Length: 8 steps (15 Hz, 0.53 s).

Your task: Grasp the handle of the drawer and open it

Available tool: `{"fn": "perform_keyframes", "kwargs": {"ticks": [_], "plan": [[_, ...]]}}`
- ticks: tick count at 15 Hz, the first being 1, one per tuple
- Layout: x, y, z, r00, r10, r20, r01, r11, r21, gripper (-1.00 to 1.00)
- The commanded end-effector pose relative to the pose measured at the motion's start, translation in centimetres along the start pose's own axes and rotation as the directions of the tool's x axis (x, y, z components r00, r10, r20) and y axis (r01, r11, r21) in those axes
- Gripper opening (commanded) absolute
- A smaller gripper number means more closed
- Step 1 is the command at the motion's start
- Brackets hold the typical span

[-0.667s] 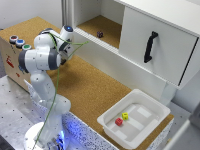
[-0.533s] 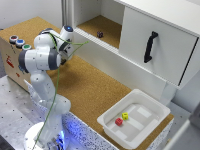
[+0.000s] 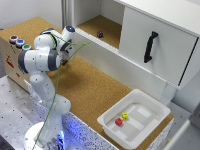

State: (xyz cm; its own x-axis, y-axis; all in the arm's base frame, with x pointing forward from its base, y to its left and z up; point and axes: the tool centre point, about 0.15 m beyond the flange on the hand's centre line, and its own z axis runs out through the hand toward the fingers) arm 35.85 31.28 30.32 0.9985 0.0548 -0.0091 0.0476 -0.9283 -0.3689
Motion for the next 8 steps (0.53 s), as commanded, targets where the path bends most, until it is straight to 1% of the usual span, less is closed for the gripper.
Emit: {"fn": "perform_keyframes", "kwargs": {"ticks": [1,8], "plan": [[-0.2,5.1,-0.2,1.0,-0.008,-0.002,0.008,1.0,0.026,-1.0],[0.0,9.1,-0.4,1.0,0.009,0.006,-0.009,0.999,0.041,-1.0]]}}
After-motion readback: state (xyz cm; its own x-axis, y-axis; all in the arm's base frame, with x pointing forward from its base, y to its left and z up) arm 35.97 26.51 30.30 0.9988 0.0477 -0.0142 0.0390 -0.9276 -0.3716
